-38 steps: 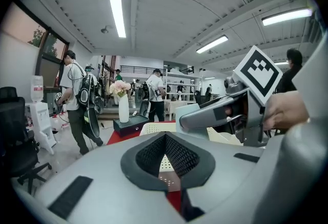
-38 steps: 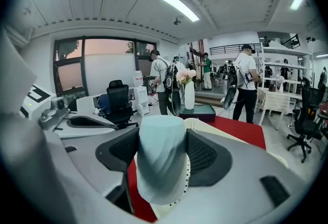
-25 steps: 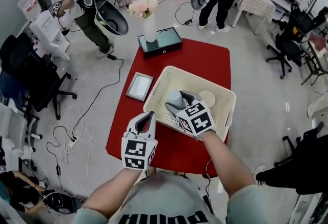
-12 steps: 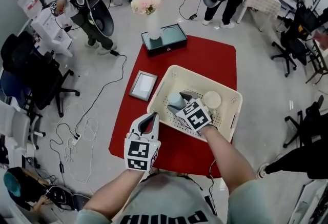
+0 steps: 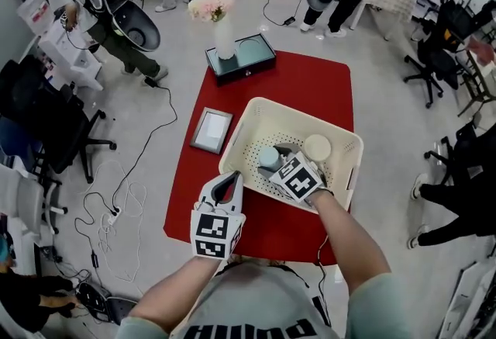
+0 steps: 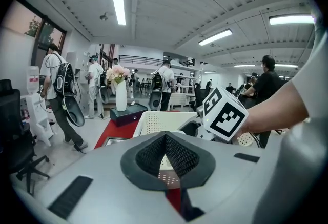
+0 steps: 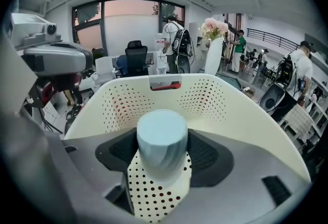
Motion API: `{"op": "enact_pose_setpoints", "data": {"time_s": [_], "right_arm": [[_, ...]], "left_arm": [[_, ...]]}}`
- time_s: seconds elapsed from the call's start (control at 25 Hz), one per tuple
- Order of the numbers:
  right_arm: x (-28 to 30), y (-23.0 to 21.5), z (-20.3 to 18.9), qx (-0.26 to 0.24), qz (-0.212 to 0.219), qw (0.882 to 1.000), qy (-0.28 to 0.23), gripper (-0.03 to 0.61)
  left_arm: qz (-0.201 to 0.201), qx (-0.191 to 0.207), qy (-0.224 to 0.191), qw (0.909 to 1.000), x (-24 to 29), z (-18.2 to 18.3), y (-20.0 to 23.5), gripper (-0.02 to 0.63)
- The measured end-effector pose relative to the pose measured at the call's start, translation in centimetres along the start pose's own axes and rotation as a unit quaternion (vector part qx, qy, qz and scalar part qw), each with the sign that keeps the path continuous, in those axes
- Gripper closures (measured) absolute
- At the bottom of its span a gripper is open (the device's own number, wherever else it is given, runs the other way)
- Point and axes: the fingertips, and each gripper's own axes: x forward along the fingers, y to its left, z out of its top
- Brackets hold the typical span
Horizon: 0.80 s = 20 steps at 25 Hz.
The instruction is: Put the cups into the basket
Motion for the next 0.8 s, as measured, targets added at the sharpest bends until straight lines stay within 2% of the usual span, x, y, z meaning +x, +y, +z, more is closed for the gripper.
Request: {"op": "enact_pose_setpoints", "data": {"time_s": [0.16, 0.28, 0.56, 0.8], "right_arm": [[-0.5, 0.1, -1.2, 0.003, 0.003, 1.000, 0.024, 0.273], [-1.4, -0.4, -1.1, 0.009, -0.002, 1.000, 0.019, 0.272], [-5.9, -1.0, 1.0, 0.034, -0.046, 0.998, -0.035, 0.270], [-10.9, 1.5, 3.0, 0.069, -0.098, 0.987, -0.107, 0.272]], "left_arm": [[-0.009, 0.000, 0.001, 1.0000, 0.0, 0.0, -0.3, 0.607], [-0.018, 0.002, -0.001, 0.9998, 0.1, 0.2, -0.6, 0.607], [-0.038, 0.007, -0.012, 0.9992, -0.4, 0.5, -1.5, 0.607], [-0.065, 0.011, -0.020, 0.9976, -1.5, 0.1, -2.9, 0.607]]}}
